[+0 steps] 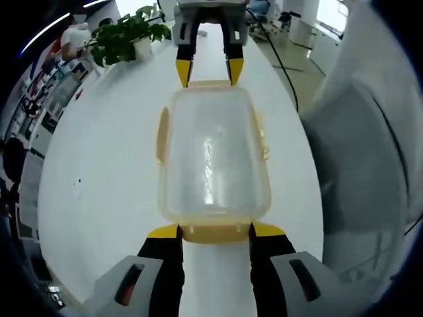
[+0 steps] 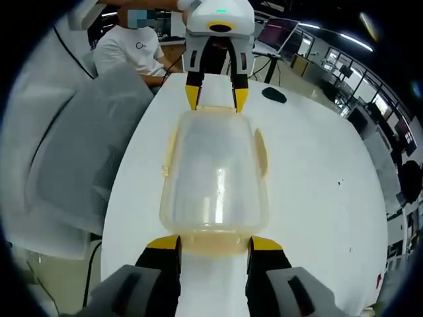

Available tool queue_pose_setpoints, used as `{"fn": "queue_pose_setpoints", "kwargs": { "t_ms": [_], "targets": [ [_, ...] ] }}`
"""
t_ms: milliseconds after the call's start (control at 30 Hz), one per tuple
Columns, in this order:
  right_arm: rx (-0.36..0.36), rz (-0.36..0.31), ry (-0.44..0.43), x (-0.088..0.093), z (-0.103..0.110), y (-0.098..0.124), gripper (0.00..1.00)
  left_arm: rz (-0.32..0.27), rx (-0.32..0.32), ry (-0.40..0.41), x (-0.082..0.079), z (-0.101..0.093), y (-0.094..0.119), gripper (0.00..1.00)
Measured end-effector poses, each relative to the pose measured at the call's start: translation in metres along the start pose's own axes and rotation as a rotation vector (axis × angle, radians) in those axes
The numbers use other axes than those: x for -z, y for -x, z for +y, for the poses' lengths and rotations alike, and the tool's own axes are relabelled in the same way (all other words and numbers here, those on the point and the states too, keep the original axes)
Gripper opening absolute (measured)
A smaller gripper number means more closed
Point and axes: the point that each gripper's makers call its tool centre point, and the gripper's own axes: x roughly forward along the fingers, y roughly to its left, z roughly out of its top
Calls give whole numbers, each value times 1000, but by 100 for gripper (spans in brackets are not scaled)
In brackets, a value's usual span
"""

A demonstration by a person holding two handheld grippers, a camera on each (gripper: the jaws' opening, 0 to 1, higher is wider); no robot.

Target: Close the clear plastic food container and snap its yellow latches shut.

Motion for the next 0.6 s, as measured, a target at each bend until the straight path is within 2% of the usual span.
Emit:
{"fn": "queue_pose_setpoints", "kwargs": {
  "t_ms": [600],
  "targets": [
    [-1, 16, -3, 16, 0, -11, 37, 13, 8, -3, -1, 1, -20, 36]
  ]
}}
